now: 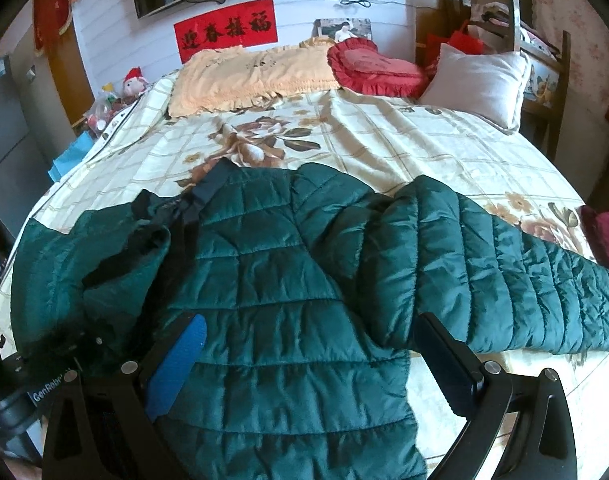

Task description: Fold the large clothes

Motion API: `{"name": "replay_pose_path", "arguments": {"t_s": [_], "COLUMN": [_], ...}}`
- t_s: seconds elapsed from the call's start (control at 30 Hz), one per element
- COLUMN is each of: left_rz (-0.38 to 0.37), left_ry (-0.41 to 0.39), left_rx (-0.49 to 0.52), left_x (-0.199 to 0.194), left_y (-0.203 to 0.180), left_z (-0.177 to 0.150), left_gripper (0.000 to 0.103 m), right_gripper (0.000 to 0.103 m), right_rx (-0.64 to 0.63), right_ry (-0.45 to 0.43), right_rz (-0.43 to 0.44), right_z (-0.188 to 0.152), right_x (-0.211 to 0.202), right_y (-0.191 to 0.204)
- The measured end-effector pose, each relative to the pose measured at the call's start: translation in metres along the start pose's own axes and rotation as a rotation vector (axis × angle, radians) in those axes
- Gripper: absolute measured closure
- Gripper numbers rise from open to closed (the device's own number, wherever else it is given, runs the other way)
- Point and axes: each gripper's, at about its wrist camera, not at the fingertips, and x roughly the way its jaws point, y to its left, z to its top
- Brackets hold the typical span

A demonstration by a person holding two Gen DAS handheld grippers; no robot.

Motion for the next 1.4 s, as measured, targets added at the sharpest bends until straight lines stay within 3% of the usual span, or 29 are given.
{"name": "replay_pose_path", "arguments": {"t_s": [0.17, 0.23, 0.33, 0.4, 0.8, 1.1, 1.27, 1.4], "left_rz": [-0.005, -0.039, -0.076, -0.07, -0.018, 0.156, 0.247, 0.259], "left_ry": [0.005, 0.011, 0.001, -0.015, -0.057, -0.121, -0.14, -0.125], "left_rx": [-0.007, -0.02, -0.024, -0.005, 0.013, -0.029, -0.096, -0.14], "left_x": [0.001, 0.0, -0.01, -0.02, -0.09, -0.135, -0.134, -0.125], "left_y": [-0.004, -0.004, -0.007, -0.011, 0.008, 0.089, 0.136, 0.159], "left_z": [-0.001, -0.001, -0.002, -0.003, -0.015, -0.023, -0.026, -0.029], "left_gripper": [0.084, 0.063, 0.045, 0.041, 0.041, 0.041, 0.041, 0.041], "right_gripper": [0.0, 0.0, 0.0, 0.0, 0.0, 0.0, 0.0, 0.0], "right_rx": [0.015, 0.018, 0.018, 0.019, 0.028, 0.006, 0.035, 0.019], "right_ry": [0.012, 0.016, 0.018, 0.018, 0.021, 0.064, 0.118, 0.157], "right_rz": [-0.003, -0.003, -0.006, -0.011, 0.04, 0.134, 0.201, 0.221], "right_z": [-0.001, -0.001, -0.002, -0.002, 0.0, 0.003, 0.003, 0.003], "right_x": [0.004, 0.004, 0.005, 0.003, -0.006, 0.011, 0.034, 0.052], "right_y": [-0.009, -0.01, -0.011, -0.012, -0.001, 0.042, 0.062, 0.081]}}
